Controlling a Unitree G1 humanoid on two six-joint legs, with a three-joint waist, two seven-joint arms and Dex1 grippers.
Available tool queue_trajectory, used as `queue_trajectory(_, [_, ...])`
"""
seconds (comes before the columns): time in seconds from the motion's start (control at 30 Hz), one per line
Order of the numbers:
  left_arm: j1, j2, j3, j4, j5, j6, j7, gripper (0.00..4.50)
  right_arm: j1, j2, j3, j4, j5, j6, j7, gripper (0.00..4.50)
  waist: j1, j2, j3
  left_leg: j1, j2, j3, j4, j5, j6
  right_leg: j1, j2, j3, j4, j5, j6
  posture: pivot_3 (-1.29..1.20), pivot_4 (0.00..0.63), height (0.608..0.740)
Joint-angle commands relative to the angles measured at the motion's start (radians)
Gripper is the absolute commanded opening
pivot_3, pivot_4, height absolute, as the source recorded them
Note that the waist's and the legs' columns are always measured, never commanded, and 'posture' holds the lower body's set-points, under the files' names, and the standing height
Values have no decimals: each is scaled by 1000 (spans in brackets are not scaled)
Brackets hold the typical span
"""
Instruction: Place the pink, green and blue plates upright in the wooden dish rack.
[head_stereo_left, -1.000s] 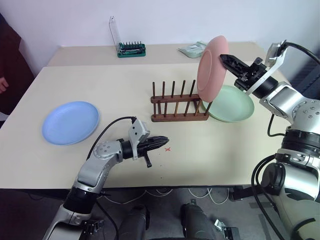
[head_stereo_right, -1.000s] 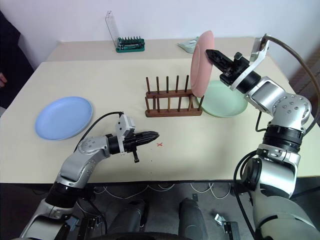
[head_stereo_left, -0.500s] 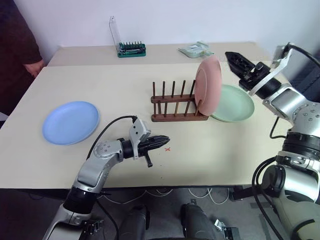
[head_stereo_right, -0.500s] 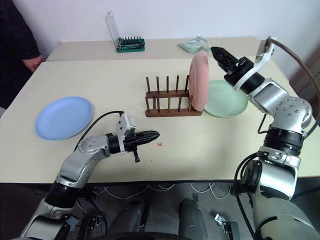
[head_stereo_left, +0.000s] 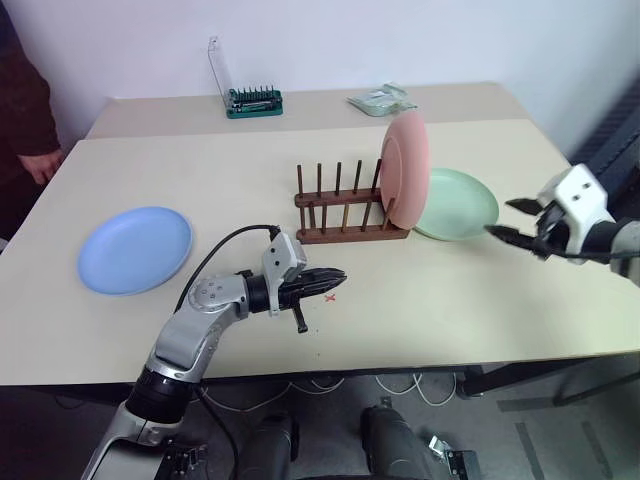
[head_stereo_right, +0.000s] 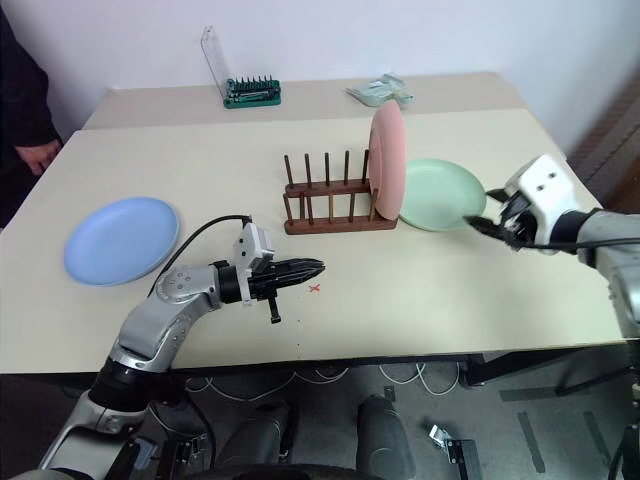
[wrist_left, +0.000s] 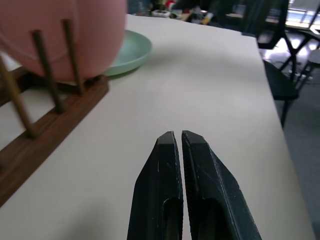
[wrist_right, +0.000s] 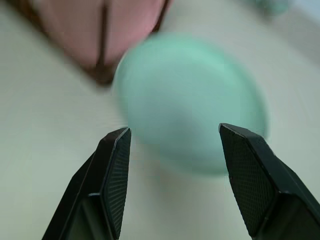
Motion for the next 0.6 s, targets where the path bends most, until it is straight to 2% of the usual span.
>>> queue_trajectory(0.03, [-22, 1, -11, -26, -6, -7, -13, 154, -78, 39, 87, 74, -165, -121, -42, 2828, 0, 0, 0, 0, 0, 0, 0, 0, 0, 0, 0, 0, 0, 0, 0, 0, 150, 740])
queue_trajectory(0.27, [-17, 11, -23, -61, -2, 16, 3, 154, -180, 143, 238, 301, -372, -300, -57, 2828, 12, -1, 0, -1, -1, -1, -1, 0, 0, 0, 0, 0, -2, 0, 0, 0, 150, 740])
queue_trajectory(0.43, [-1, 8, -22, -78, -4, 38, 36, 154, -222, 195, 250, 405, -435, -364, -102, 2828, 18, -1, 0, -1, -1, -1, 0, 0, -1, 0, 0, 0, -2, 0, -1, 0, 150, 740])
queue_trajectory(0.57, [6, 4, -21, -86, -7, 45, 52, 154, -215, 200, 245, 431, -472, -416, -120, 1105, 27, -1, 0, -1, -1, -1, 0, 1, -1, 0, 0, 0, -2, 0, -1, 0, 150, 740])
queue_trajectory(0.6, [6, 4, -22, -87, -8, 47, 53, 154, -210, 201, 237, 429, -472, -418, -121, 484, 28, -1, 0, -1, -1, -1, 0, 1, -1, 0, 0, 0, -2, 0, -1, 0, 150, 740])
